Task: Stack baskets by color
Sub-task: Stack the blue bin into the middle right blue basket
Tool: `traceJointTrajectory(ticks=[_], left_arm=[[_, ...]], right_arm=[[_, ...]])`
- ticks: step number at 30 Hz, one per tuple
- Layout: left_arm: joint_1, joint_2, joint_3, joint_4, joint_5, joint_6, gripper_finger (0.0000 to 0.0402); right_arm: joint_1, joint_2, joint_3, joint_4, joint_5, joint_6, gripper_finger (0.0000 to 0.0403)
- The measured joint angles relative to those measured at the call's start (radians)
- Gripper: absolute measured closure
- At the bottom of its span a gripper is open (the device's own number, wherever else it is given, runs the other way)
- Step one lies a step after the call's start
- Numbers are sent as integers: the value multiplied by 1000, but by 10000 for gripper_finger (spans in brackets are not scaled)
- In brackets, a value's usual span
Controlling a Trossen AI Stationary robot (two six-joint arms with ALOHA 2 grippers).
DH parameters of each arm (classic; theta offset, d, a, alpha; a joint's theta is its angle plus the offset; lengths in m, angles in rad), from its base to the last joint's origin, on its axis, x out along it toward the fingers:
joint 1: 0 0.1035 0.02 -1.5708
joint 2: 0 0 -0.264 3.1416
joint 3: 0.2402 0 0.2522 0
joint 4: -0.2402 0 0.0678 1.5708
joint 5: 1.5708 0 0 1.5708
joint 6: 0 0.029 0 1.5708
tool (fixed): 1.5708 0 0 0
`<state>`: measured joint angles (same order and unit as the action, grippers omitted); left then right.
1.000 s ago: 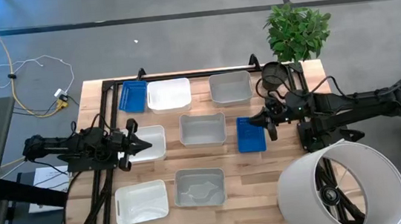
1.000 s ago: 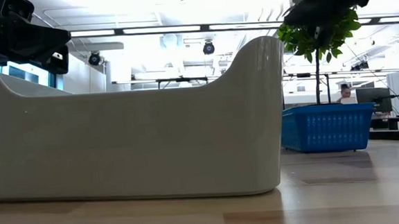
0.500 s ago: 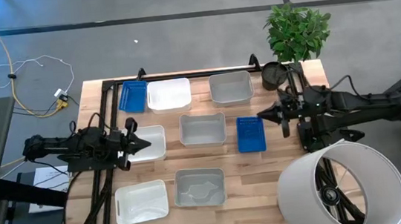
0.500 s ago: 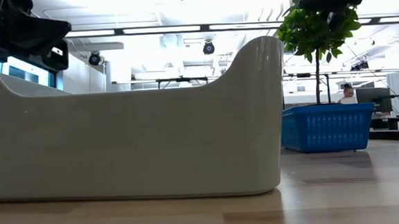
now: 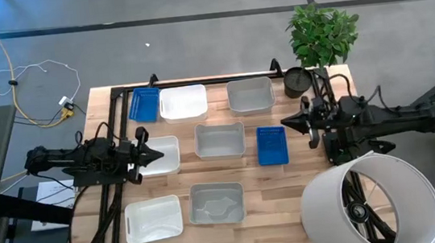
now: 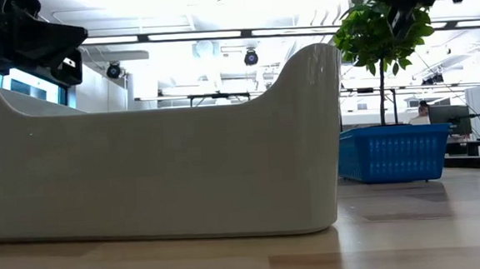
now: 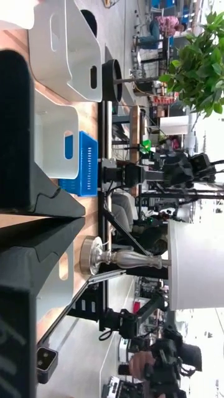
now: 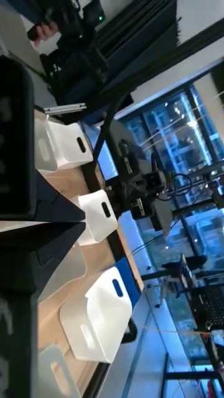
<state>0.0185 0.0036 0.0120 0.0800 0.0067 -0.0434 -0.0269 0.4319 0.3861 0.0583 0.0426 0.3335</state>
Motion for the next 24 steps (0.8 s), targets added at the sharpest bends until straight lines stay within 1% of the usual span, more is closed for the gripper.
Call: traceJointTrajectory(ticks=[3, 5, 14, 16, 19, 20, 22, 24], left_arm=[[0, 0, 0, 11, -4, -25, 401], [0, 0, 0, 37, -16, -42, 401], [0, 0, 0, 105, -71, -75, 401], [0, 1, 0, 168, -94, -133, 401], [-1, 22, 0, 315, -186, -254, 401], [-1, 34, 5, 361, -209, -271, 401], [0, 72, 40, 396, -221, -259, 401], [0, 123, 92, 376, -221, -213, 401]], right_arm=[[-14, -24, -49, 60, 10, 32, 403], [-24, -40, -67, 66, 5, 53, 403], [-34, -68, -75, 73, 9, 72, 403], [-34, -67, -75, 73, 9, 78, 403], [-34, -67, -75, 75, 9, 78, 403], [-34, -67, -75, 76, 9, 78, 403], [-34, -67, -75, 78, 9, 78, 403], [-34, -67, -75, 82, 9, 79, 403]])
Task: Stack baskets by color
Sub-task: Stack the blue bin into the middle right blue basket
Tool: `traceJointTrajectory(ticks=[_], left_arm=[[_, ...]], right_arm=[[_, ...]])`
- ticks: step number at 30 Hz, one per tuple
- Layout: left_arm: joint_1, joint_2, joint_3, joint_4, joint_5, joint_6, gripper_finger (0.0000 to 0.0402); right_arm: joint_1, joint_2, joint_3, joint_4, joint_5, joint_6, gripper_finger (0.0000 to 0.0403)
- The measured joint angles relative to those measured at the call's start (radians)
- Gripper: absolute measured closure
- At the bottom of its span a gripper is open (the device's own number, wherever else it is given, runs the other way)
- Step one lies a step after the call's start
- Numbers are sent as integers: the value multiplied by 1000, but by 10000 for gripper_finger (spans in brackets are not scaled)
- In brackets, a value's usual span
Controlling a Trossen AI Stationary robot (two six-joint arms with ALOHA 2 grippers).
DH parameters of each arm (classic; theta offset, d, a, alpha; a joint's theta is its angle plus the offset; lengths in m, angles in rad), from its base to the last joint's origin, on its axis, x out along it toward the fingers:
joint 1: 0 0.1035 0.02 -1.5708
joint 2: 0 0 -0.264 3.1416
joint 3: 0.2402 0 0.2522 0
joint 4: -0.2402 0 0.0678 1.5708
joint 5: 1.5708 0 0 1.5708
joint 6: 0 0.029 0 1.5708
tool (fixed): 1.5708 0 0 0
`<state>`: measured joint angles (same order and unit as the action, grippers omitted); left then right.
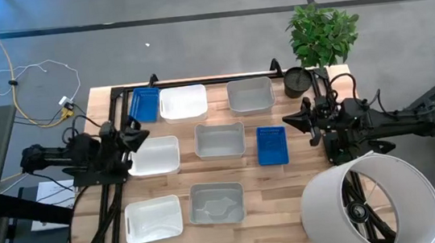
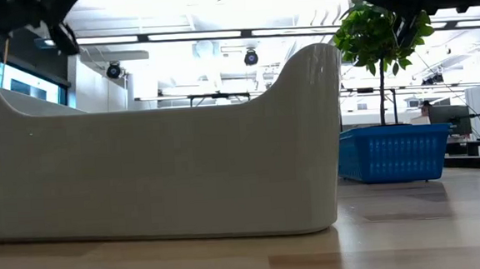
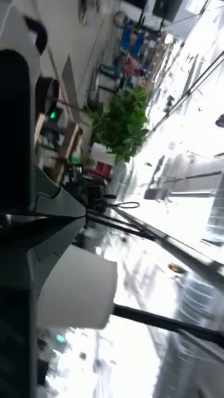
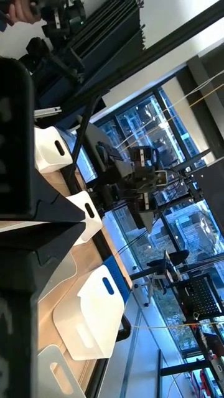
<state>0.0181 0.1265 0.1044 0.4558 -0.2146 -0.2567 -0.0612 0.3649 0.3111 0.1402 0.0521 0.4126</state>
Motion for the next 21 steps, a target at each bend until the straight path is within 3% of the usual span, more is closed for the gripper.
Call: traceJointTrajectory(ticks=[11, 21], left_arm=[[1, 370, 326, -191, -116, 203, 400], [1, 483, 362, -226, -106, 207, 384]], right_arm=[[0, 0, 0, 0, 0, 17, 403], [0, 0, 0, 0, 0, 16, 403]])
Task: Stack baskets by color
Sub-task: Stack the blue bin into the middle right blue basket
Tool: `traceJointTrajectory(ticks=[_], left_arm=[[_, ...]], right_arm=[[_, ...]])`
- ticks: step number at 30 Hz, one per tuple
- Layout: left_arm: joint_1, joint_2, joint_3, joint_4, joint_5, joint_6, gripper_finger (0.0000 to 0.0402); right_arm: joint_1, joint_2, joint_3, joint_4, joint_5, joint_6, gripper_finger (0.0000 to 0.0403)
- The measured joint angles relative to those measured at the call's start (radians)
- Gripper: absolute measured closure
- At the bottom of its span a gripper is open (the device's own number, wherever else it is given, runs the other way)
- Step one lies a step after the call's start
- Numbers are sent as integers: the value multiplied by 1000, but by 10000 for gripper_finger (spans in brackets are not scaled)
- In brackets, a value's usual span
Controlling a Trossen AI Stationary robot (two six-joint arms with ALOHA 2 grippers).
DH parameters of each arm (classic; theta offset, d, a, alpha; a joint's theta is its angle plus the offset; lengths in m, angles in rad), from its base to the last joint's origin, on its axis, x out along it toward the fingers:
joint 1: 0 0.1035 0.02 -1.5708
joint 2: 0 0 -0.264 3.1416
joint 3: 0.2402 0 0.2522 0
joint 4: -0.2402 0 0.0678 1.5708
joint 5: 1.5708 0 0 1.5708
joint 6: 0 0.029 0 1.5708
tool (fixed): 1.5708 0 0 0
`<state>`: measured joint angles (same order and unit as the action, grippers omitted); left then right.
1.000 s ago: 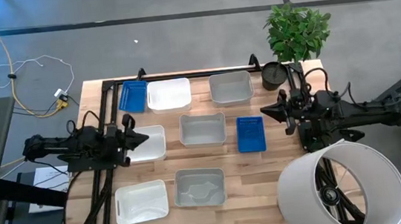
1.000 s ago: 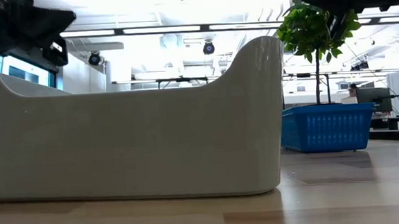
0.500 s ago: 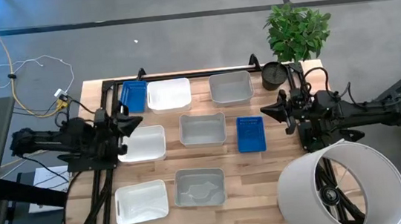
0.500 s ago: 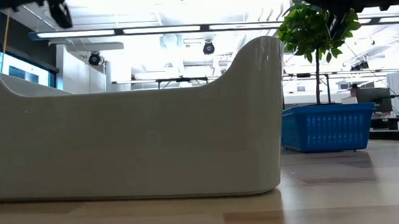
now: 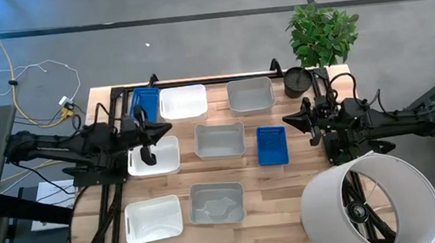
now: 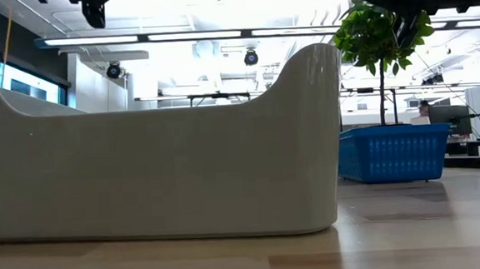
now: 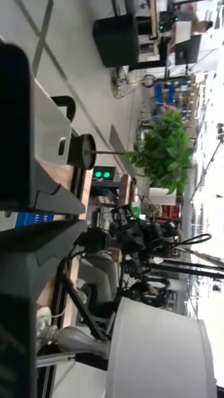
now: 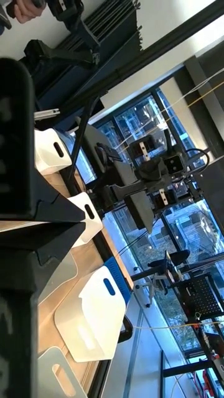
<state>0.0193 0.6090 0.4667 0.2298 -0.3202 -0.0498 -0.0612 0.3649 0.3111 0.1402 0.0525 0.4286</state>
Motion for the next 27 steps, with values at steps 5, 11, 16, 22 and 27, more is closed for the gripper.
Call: traceJointTrajectory(ticks=[5, 11, 16, 22, 27], left_arm=[[0, 0, 0, -1, -16, -72, 323], [0, -1, 0, -2, -36, -130, 225], [0, -1, 0, -1, -35, -136, 162], [0, -1, 6, -5, -32, -157, 132], [0, 36, 131, -134, -70, -125, 131]], right_arm=[[0, 0, 0, 0, 0, 0, 403], [0, 0, 0, 0, -1, 1, 403], [0, 0, 0, 0, -1, 1, 403], [0, 0, 0, 0, -2, 1, 403], [0, 0, 0, 0, -4, 1, 403]])
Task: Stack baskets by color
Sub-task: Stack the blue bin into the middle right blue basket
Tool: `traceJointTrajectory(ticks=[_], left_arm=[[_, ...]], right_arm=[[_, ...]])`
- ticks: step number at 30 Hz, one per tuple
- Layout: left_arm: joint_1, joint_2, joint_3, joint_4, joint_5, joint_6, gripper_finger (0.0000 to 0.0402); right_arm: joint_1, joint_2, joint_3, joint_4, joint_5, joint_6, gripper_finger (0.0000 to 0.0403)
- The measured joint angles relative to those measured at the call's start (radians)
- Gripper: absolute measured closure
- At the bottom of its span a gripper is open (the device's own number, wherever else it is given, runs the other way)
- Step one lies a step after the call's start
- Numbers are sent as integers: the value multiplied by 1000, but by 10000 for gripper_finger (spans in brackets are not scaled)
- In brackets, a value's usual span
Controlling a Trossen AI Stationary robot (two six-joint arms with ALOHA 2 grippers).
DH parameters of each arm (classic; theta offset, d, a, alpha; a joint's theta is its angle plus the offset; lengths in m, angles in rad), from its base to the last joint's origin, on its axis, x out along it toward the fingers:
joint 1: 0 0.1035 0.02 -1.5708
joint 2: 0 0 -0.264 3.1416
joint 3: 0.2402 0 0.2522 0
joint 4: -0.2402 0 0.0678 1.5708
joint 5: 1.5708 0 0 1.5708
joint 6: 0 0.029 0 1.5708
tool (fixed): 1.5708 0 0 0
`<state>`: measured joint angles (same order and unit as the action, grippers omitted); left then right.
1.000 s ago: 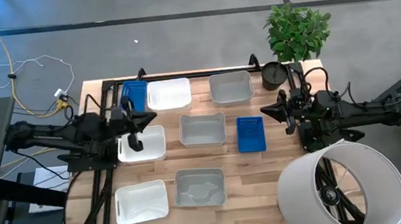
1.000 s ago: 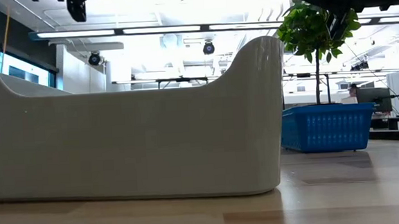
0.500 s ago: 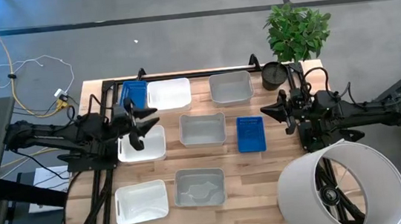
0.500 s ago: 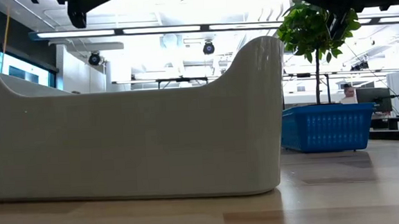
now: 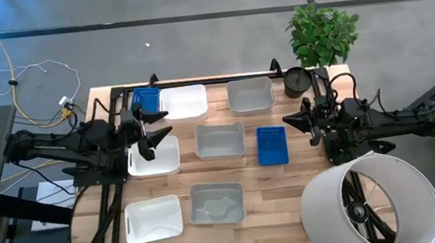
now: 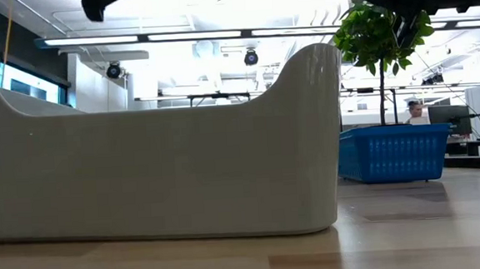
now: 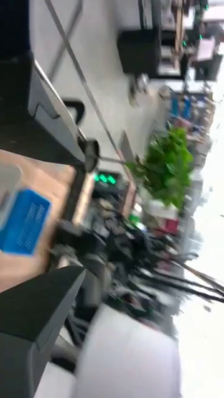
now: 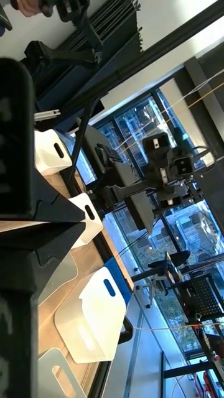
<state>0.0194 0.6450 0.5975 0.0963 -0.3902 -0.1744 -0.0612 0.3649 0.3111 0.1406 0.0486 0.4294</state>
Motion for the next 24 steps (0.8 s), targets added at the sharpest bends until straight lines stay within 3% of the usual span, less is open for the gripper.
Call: traceJointTrajectory(ticks=[7, 12, 16, 24], left_arm=[[82, 164, 336, -612, -98, -69, 135], [285, 298, 460, -1019, 16, -216, 135], [480, 400, 465, -1182, 160, -206, 135], [667, 628, 465, -1253, 178, 38, 135]], right_arm=[[0, 0, 0, 0, 0, 0, 403], [0, 0, 0, -2, 0, 0, 403], [0, 0, 0, -7, 0, 0, 403], [0, 0, 0, -8, -1, -1, 403]])
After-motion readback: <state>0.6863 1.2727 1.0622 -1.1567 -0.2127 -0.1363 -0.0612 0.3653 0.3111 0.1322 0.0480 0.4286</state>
